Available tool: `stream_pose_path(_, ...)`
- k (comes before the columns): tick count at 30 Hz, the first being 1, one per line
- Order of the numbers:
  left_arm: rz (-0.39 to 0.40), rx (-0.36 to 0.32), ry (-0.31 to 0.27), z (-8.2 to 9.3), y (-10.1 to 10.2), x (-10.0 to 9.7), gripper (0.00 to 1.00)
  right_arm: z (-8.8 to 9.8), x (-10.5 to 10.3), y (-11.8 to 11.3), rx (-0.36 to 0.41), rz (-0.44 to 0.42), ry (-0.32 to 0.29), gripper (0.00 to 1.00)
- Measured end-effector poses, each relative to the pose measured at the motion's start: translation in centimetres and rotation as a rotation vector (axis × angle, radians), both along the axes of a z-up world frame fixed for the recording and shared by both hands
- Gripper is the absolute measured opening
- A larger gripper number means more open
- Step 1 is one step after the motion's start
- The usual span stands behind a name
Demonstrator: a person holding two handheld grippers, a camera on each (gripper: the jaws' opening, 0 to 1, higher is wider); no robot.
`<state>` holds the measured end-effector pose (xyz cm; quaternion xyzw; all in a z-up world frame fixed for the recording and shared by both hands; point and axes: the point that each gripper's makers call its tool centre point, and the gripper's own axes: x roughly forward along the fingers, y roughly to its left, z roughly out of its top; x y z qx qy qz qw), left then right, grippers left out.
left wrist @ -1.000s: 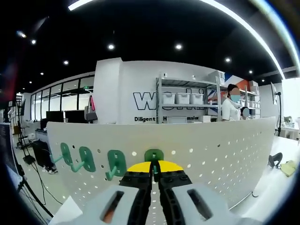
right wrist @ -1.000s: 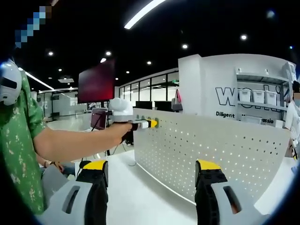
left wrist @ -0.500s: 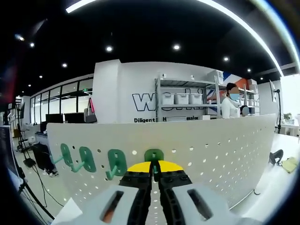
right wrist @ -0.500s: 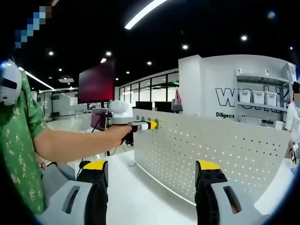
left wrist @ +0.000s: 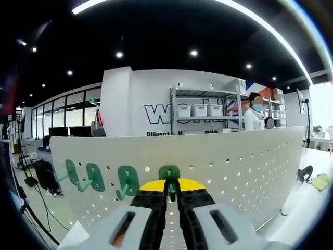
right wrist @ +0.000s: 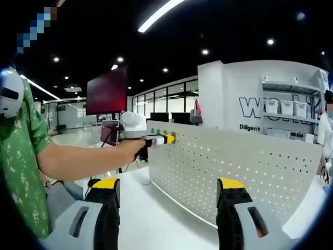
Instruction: Insert the hook assembly into the mounting plate slot until the hook locks in place.
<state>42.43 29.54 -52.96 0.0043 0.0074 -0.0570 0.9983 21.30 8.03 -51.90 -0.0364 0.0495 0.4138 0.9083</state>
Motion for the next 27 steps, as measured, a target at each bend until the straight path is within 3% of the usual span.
stream_pose_path(27,-0.055,-0.048,-0.019,0.01,-0.81,-0.31,0.28,0.0,-0.02,0.26,-0.005,0.002,0.002,0.77)
